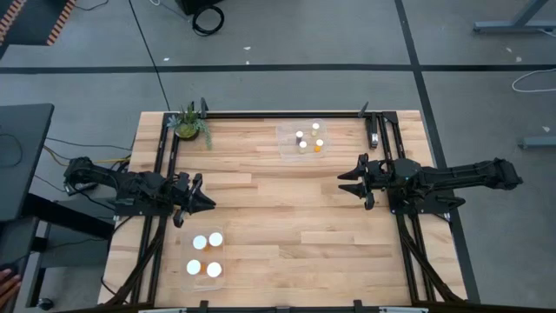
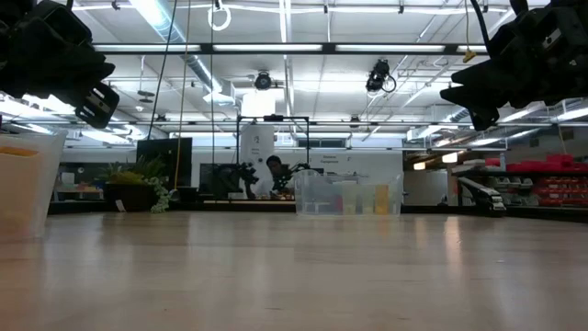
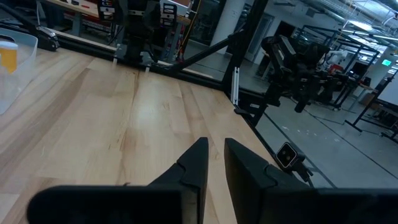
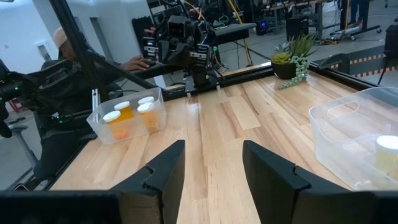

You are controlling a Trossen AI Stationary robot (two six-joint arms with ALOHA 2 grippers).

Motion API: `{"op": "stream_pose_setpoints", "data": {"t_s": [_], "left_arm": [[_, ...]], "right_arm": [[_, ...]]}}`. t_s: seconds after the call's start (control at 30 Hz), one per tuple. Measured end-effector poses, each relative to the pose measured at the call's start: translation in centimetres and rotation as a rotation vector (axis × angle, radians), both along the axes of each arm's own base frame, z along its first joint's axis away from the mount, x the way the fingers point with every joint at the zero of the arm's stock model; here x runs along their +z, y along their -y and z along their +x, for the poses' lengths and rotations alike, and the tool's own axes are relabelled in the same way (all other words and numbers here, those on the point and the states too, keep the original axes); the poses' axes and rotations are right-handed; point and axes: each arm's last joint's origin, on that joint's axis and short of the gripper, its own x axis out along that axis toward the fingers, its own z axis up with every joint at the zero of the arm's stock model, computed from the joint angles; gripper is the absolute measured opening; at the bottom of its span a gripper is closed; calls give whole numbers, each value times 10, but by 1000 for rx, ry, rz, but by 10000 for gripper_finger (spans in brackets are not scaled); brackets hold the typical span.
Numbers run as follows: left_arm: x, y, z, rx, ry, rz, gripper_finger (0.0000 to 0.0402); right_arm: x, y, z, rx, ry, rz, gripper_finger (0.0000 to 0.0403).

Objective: Pick and place medicine bottles into bin by pill shape (circle, oval)
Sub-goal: Return to Home Position

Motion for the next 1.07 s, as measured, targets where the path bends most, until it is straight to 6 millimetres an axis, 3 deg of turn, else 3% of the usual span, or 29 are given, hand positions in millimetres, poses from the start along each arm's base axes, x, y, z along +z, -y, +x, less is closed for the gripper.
{"op": "stream_pose_setpoints", "data": {"t_s": [1.07], "left_arm": [[0,0,0,0,0,0,55]], "right_arm": [[0,0,0,0,0,0,168]]}}
